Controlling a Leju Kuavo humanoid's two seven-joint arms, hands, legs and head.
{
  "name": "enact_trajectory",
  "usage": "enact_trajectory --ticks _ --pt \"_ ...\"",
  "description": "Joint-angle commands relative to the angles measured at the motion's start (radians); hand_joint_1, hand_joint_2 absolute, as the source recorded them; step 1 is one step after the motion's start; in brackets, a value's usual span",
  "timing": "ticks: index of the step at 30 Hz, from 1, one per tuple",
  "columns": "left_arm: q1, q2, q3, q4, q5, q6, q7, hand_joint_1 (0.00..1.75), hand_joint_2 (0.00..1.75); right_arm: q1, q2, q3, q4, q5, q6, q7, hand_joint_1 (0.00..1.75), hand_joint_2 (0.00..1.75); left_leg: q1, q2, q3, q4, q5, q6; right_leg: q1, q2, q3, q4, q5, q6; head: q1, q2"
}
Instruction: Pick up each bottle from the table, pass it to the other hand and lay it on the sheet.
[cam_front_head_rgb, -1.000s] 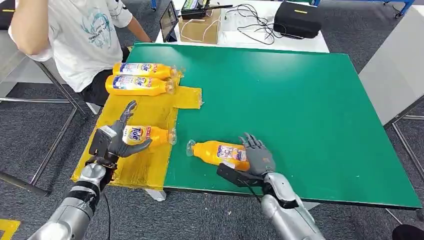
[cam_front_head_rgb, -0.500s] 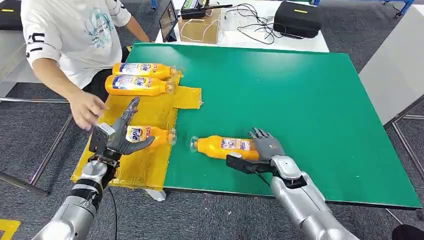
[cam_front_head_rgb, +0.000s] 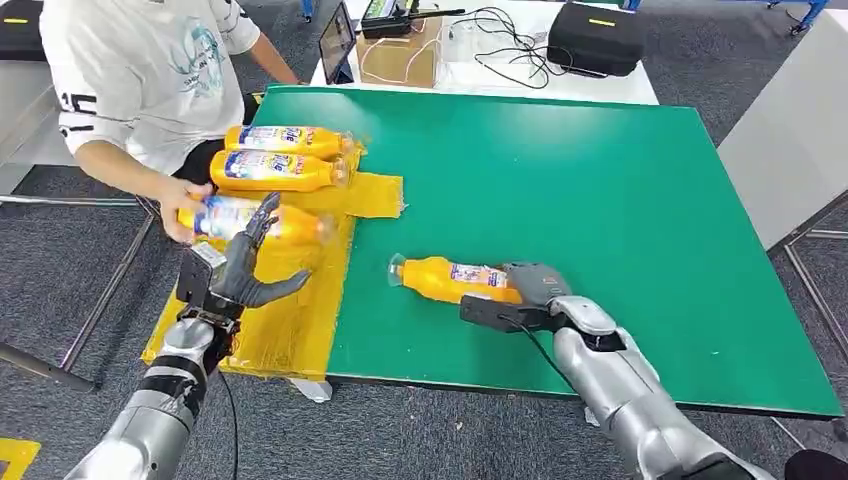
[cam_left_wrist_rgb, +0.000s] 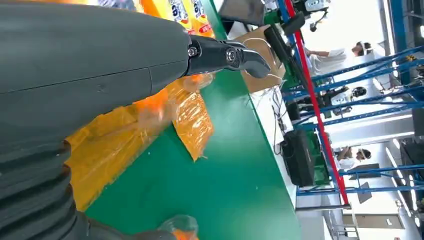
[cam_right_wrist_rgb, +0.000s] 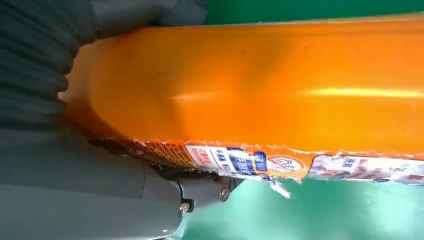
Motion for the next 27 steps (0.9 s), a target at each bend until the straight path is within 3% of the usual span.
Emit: enact_trajectory --ticks 1,4,9,16,22,25,27 --pt "-0.137 -0.056 0.004 0.190 -0.052 0.101 0.003 0.00 1.75 0.023 0.106 -0.132 0.056 -0.192 -0.087 -0.081 1.75 1.75 0.002 -0.002 0.002 0.000 -0.001 -0.001 0.002 -0.002 0.003 0.000 -0.001 -0.002 0.000 0.000" --pt "-0.144 -0.058 0.007 0.208 -0.058 0.112 0.003 0.00 1.75 0.028 0.110 -0.150 0.047 -0.212 -0.113 -0.088 1.75 1.75 0.002 -0.001 0.003 0.000 -0.002 -0.002 0.002 -0.002 0.003 0.000 -0.002 -0.002 0.000 0.000" --pt "-0.193 -0.124 0.014 0.254 -0.056 0.175 0.083 0.00 1.75 0.073 0.230 -0.254 -0.018 -0.359 -0.288 -0.159 1.75 1.75 0.002 -0.003 0.002 0.001 -0.002 -0.001 0.002 -0.003 0.003 0.001 -0.002 -0.002 0.000 0.000" --pt "-0.220 -0.137 0.000 0.296 -0.034 0.185 0.138 0.00 1.75 0.062 0.274 -0.262 -0.006 -0.434 -0.338 -0.207 1.75 1.75 0.002 -0.004 0.003 0.002 -0.003 -0.002 0.003 -0.004 0.005 0.001 -0.004 -0.003 0.000 0.000" --pt "-0.224 -0.173 -0.028 0.305 0.085 -0.013 0.204 0.00 1.75 -0.006 0.336 -0.188 0.087 -0.448 -0.371 -0.233 1.75 1.75 0.001 0.001 0.000 0.001 -0.001 -0.001 0.001 0.000 0.000 0.001 -0.001 -0.001 0.000 0.000" --pt "-0.224 -0.173 -0.028 0.305 0.085 -0.013 0.204 0.00 1.75 -0.006 0.336 -0.188 0.087 -0.448 -0.371 -0.233 1.75 1.75 0.001 0.000 0.000 0.001 -0.001 -0.001 0.001 -0.001 0.000 0.001 -0.001 -0.001 0.000 0.000" --pt "-0.213 -0.179 -0.046 0.279 0.163 -0.128 0.251 0.00 1.75 -0.014 0.342 -0.151 0.110 -0.430 -0.395 -0.242 1.75 1.75 0.002 0.001 0.002 0.001 -0.003 -0.002 0.002 0.000 0.002 0.001 -0.002 -0.002 0.000 0.000"
